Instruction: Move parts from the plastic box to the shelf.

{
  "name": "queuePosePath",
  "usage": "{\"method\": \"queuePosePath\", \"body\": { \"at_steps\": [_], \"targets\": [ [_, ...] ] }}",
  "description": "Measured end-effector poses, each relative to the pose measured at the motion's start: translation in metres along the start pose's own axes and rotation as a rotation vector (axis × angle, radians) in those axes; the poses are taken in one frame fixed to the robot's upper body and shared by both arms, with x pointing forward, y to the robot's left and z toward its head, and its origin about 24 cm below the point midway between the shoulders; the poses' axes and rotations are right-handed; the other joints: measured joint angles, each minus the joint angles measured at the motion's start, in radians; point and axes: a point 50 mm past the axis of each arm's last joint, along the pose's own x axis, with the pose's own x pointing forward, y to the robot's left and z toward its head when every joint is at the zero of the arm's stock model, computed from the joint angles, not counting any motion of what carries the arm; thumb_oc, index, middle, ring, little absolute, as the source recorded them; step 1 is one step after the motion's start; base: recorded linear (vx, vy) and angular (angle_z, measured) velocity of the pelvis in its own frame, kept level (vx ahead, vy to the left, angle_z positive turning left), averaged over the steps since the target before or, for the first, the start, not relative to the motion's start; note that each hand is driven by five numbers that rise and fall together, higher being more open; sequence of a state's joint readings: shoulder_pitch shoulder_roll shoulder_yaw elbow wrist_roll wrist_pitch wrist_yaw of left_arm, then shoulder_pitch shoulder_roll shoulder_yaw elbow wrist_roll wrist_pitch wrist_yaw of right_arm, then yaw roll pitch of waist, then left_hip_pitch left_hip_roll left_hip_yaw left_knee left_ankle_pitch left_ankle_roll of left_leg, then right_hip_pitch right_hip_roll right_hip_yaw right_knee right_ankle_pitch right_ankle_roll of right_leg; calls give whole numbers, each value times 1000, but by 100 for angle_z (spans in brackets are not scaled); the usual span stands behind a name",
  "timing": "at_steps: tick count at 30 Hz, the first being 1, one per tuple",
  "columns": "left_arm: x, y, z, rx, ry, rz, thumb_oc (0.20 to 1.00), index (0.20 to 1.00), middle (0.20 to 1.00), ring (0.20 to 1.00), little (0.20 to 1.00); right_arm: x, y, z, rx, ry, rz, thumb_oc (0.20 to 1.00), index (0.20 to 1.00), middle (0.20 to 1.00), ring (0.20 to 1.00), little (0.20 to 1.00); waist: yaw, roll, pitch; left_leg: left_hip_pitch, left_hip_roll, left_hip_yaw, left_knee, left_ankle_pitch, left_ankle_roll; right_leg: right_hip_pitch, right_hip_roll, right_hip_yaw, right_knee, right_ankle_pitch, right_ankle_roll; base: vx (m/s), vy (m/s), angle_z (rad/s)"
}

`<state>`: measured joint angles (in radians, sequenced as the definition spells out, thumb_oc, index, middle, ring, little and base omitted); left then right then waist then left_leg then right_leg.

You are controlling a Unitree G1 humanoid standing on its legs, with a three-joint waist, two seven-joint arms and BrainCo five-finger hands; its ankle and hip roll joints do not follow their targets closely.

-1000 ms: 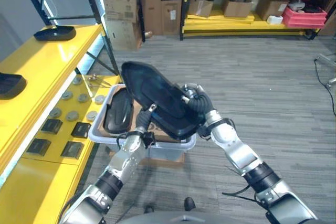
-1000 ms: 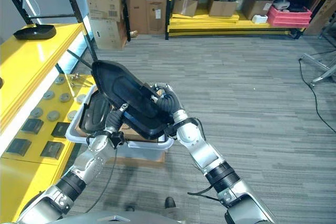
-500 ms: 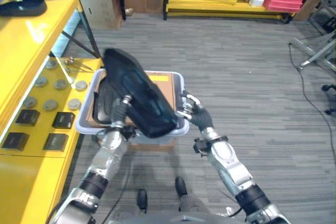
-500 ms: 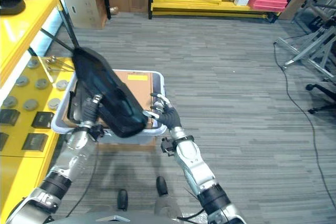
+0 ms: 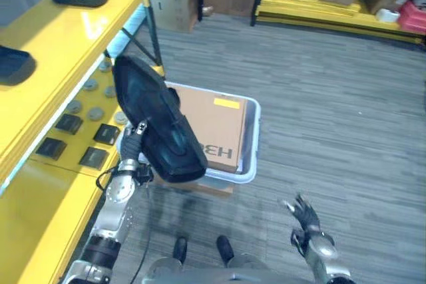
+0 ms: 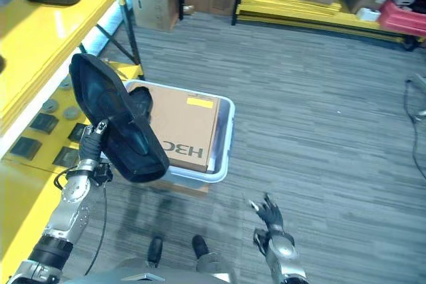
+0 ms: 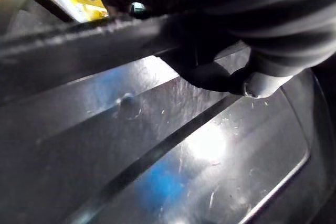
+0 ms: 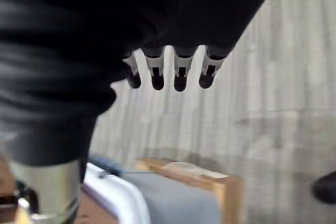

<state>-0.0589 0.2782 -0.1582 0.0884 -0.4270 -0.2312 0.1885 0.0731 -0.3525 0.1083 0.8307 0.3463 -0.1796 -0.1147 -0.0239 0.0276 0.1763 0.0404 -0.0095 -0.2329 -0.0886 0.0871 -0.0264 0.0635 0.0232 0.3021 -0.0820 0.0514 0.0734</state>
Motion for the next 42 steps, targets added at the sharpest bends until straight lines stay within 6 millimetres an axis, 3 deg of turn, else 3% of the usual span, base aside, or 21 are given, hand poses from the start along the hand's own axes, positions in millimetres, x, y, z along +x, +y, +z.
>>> {"method": "queuePosePath", "body": {
  "at_steps": [1, 3, 5, 8, 9, 10, 11, 13, 15, 19, 21, 22, 26, 28, 29, 30, 32, 34, 37, 39, 42],
  "targets": [
    [1, 3, 4, 35, -20, -10, 200, 200, 200, 200, 200, -1, -2, -34, -97, 189, -17, 1000, 1000, 1000, 1000, 1000, 5, 11, -5, -5, 5, -35, 0, 7, -17, 3, 9, -28, -4, -1, -15, -70, -180, 64],
    [1, 4, 13, 86, -56, -31, 200, 200, 200, 200, 200, -8, 0, -57, -157, 328, -13, 1000, 1000, 1000, 1000, 1000, 27, 35, 3, -32, 12, -80, 0, 13, -40, 2, 25, -71, 0, 0, -25, -133, -167, 70],
    [0, 10, 29, 156, -124, -33, 200, 200, 200, 200, 200, -8, 6, -59, -270, 332, 41, 1000, 1000, 1000, 1000, 1000, 71, 78, 25, -86, 31, -128, 0, 40, -67, -33, 52, -106, 1, 14, -45, -181, -194, 72],
    [8, -5, 38, 186, -182, -83, 200, 200, 200, 200, 200, -12, 10, -69, -366, 382, 83, 1000, 1000, 1000, 1000, 1000, 67, 84, 50, -150, -4, -204, 0, 162, -187, -26, 35, -242, 5, 15, -90, -68, -47, 161],
    [8, -7, 39, 191, -187, -89, 200, 200, 200, 200, 200, -15, 5, -73, -384, 411, 75, 1000, 1000, 1000, 1000, 1000, 69, 78, 55, -166, -19, -164, 0, 214, -214, -23, 20, -297, 7, 14, -98, 27, -34, 169],
    [8, -5, 39, 217, -192, -88, 200, 200, 200, 200, 200, -13, 3, -72, -422, 420, 81, 1000, 1000, 1000, 1000, 1000, 83, 58, 67, -178, -13, 6, 7, 146, -175, -17, -4, -361, 0, 27, -113, 90, -13, 172],
    [10, 1, 44, 268, -206, -80, 200, 200, 200, 200, 200, -9, 8, -66, -438, 403, 92, 1000, 1000, 1000, 1000, 1000, 78, 24, 84, -196, -11, 214, 83, 32, -84, 4, -45, -432, 0, 20, -121, 60, 0, 163],
    [12, 6, 50, 335, -228, -78, 200, 200, 200, 200, 200, -9, 8, -65, -384, 406, 69, 1000, 1000, 1000, 1000, 1000, 53, -19, 91, -189, -2, 293, 108, 12, -96, 30, -98, -518, -7, -8, -116, 59, 24, 182],
    [10, 8, 51, 345, -239, -67, 200, 200, 200, 200, 200, -12, 4, -70, -362, 434, 49, 1000, 1000, 1000, 1000, 1000, 59, -3, 83, -141, 49, 287, 47, 10, -95, 47, -92, -530, -6, -20, -87, 6, 77, 119],
    [15, -2, 63, 409, -309, -98, 200, 200, 200, 200, 200, -14, -4, -73, -375, 450, 36, 1000, 1000, 1000, 1000, 1000, 43, 55, 53, -156, 90, 408, 34, 9, -84, 67, -108, -719, -6, -36, -41, 120, 121, 134],
    [12, -7, 73, 439, -371, -110, 200, 200, 200, 200, 200, -14, -9, -73, -376, 456, 19, 1000, 1000, 1000, 1000, 1000, 61, 85, 40, -130, 74, 415, 7, 93, 9, 77, -107, -663, -7, -52, -4, 337, 248, 79],
    [12, -5, 78, 474, -391, -108, 200, 200, 200, 200, 200, -8, -6, -64, -375, 431, 16, 1000, 1000, 1000, 1000, 1000, 83, 64, 34, -126, 35, 420, 8, 83, 31, 75, -137, -610, -7, -64, 10, 356, 250, 23],
    [13, -2, 87, 545, -422, -121, 200, 200, 200, 200, 200, 4, 3, -46, -371, 371, 24, 1000, 1000, 1000, 1000, 1000, 99, 8, 0, -77, -65, 428, 7, 26, 78, 105, -233, -587, 47, -62, 33, 311, 276, 6],
    [17, -9, 90, 536, -443, -142, 200, 200, 200, 200, 200, 5, -2, -43, -375, 376, 8, 1000, 1000, 1000, 1000, 1000, 95, 16, -2, -49, -78, 410, 6, 18, 108, 43, -265, -592, 248, -98, 77, 158, 241, 39],
    [21, -24, 96, 532, -477, -198, 200, 200, 200, 200, 200, 6, -9, -40, -376, 362, -11, 1000, 1000, 1000, 1000, 1000, 68, 29, -18, -24, -81, 376, 9, 16, 122, -106, -333, -574, 594, -122, 70, 54, 90, 73],
    [23, -29, 98, 532, -492, -219, 200, 200, 200, 200, 200, 4, -9, -44, -374, 375, -12, 1000, 1000, 1000, 1000, 1000, 63, 15, -28, -17, -91, 364, 9, 4, 115, -149, -341, -549, 660, -135, 83, 159, 36, 95],
    [26, -41, 104, 550, -531, -278, 200, 200, 200, 200, 200, -3, -4, -56, -365, 406, 7, 1000, 1000, 1000, 1000, 1000, 42, -27, -37, -1, -126, 304, 9, -10, 110, -275, -326, -394, 787, -167, 79, 167, -82, 75],
    [28, -52, 106, 560, -547, -331, 200, 200, 200, 200, 200, -4, -5, -58, -362, 416, 2, 1000, 1000, 1000, 1000, 1000, 22, -27, -28, -1, -117, 257, 9, -14, 116, -325, -206, -235, 722, -215, 67, 139, -109, 77],
    [31, -53, 98, 586, -508, -373, 200, 200, 200, 200, 200, -10, -13, -67, -338, 471, -26, 1000, 1000, 1000, 1000, 1000, 19, -13, -13, 20, -125, 219, 10, -47, 79, -378, -178, -280, 435, -168, 61, 290, -265, 41],
    [35, -45, 86, 574, -443, -337, 200, 200, 200, 200, 200, -18, -16, -79, -300, 511, -43, 1000, 1000, 1000, 1000, 1000, 13, -4, -12, 38, -128, 212, 9, -75, 58, -344, -181, -287, 211, -72, 79, 263, -231, 36],
    [39, -40, 71, 563, -369, -311, 200, 200, 200, 200, 200, -34, -11, -101, -245, 591, -47, 1000, 1000, 1000, 1000, 1000, -7, -9, -9, 76, -122, 131, 24, -88, 69, -278, -123, -197, 19, 36, 66, 179, -229, 83]
  ]
}}
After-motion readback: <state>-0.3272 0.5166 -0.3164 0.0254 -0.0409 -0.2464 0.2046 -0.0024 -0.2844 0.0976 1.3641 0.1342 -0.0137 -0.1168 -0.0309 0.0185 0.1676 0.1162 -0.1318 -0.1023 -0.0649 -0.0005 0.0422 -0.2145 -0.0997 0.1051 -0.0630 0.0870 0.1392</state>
